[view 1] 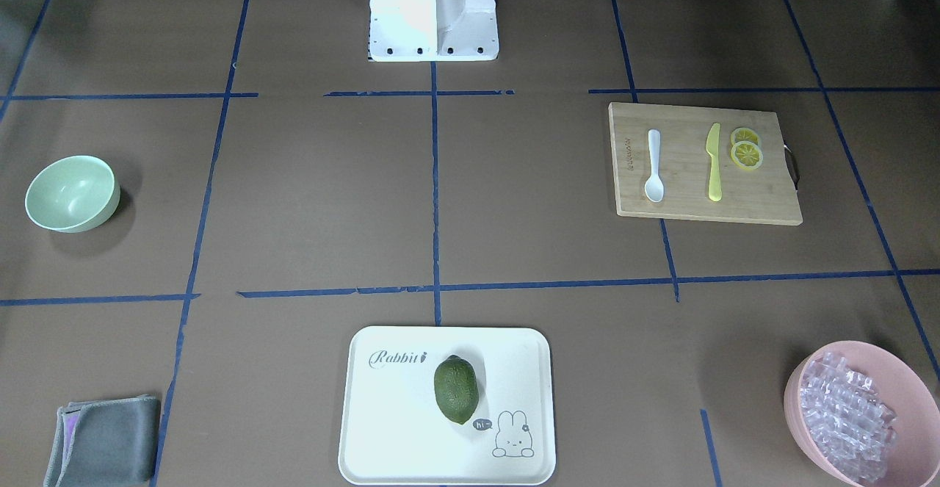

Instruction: Place spoon in bowl

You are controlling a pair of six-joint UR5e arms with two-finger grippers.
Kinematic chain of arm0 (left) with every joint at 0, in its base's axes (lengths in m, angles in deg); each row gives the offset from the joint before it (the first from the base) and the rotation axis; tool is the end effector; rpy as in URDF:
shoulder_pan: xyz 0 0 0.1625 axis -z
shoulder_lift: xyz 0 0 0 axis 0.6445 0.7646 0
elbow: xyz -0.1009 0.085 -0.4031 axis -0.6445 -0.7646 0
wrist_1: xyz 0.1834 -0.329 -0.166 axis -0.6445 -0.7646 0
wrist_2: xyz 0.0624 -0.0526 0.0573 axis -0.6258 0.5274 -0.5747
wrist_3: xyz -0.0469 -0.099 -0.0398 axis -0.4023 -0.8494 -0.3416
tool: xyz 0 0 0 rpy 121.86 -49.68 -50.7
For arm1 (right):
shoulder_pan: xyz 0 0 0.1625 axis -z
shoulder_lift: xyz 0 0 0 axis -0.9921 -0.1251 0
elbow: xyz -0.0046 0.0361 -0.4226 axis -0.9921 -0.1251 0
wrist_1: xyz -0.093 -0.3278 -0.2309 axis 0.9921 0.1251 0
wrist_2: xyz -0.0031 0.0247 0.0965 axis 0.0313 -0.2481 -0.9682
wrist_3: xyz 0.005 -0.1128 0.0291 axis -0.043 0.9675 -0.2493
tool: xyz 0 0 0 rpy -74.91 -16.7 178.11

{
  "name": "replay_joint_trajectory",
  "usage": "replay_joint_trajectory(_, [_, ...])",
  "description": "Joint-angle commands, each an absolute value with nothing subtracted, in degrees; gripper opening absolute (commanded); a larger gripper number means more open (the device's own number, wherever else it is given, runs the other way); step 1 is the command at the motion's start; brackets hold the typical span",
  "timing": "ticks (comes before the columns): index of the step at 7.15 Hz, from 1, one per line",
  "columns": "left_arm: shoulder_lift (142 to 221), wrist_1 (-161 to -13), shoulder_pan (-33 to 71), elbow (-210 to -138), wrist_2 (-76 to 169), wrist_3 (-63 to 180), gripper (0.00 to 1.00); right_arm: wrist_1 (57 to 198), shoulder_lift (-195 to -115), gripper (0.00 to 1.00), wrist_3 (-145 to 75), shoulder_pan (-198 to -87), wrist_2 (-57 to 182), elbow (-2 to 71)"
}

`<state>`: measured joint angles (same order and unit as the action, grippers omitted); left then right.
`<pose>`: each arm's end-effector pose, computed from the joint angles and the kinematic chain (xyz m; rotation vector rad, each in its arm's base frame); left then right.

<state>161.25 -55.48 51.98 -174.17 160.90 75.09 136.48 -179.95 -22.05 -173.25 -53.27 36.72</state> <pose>-0.0668 -0.4762 0.6698 -0.0429 0.8084 -0.0374 0.0491 -0.4588 0.6507 0.0545 -0.8525 0.0311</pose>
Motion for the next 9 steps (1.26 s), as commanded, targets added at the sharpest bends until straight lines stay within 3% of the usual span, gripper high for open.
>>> replay_joint_trajectory(1, [161.3,-55.5,51.9,-174.1,160.9,75.1,1.0,136.5,-179.9,1.0,-22.4,-173.3,-53.3,36.7])
replay_joint_trajectory(9, [161.5,-55.6,51.9,-174.6,160.9,75.0,1.0,136.5,-176.7,1.0,-23.8,-173.3,-53.5,37.7])
